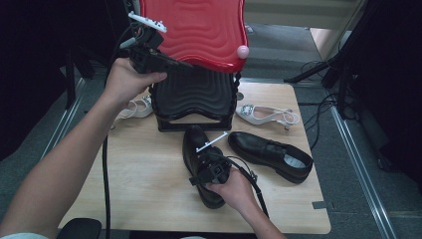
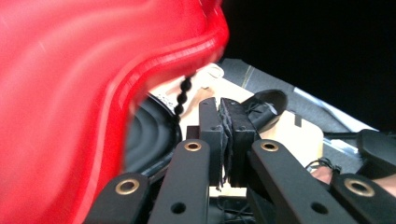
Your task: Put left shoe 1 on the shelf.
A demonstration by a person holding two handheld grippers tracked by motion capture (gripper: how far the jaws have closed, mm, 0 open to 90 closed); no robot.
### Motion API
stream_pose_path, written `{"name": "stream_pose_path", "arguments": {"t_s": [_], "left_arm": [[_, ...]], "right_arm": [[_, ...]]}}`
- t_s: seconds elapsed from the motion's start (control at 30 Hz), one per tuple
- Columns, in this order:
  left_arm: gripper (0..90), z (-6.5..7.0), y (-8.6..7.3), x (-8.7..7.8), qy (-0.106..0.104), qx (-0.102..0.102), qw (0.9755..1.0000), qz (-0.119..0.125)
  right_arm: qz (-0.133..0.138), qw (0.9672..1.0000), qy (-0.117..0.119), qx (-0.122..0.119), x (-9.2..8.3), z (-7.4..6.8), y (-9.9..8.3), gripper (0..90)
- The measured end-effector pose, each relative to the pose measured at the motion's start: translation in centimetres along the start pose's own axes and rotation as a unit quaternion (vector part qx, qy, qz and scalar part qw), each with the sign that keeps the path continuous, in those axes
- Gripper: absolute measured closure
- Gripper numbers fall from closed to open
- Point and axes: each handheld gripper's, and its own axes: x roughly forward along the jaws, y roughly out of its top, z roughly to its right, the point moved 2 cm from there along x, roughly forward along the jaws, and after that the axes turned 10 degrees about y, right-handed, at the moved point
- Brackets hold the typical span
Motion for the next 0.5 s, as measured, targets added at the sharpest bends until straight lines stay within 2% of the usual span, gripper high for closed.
{"name": "stream_pose_path", "arguments": {"t_s": [0.07,0.1,0.27,0.3,0.33,0.4,0.5], "left_arm": [[88.3,-0.3,0.8,0.2,0.007,0.006,1.0000,-0.001],[88.3,-0.7,1.5,0.5,0.011,0.005,0.9999,-0.005],[88.4,-1.6,2.8,1.3,0.017,0.009,0.9998,-0.002],[88.4,-1.8,3.2,1.4,0.029,0.009,0.9995,-0.003],[88.5,-1.8,3.2,1.4,0.029,0.009,0.9995,-0.003],[88.6,-1.9,3.6,1.6,0.043,0.013,0.9990,-0.006],[89.2,-2.3,4.0,2.2,0.050,0.009,0.9987,-0.008]], "right_arm": [[-0.007,1.0000,-0.003,0.000,0.4,0.0,0.1,61.9],[-0.013,0.9998,-0.012,-0.003,0.7,0.0,0.2,62.5],[-0.021,0.9997,-0.014,0.000,0.9,0.0,0.2,65.2],[-0.027,0.9994,-0.020,-0.008,0.9,0.0,0.1,67.9],[-0.027,0.9994,-0.020,-0.008,0.9,0.0,0.1,67.9],[-0.031,0.9990,-0.028,-0.015,1.0,0.0,0.1,71.5],[-0.033,0.9990,-0.026,-0.012,0.9,0.1,0.1,77.8]]}}
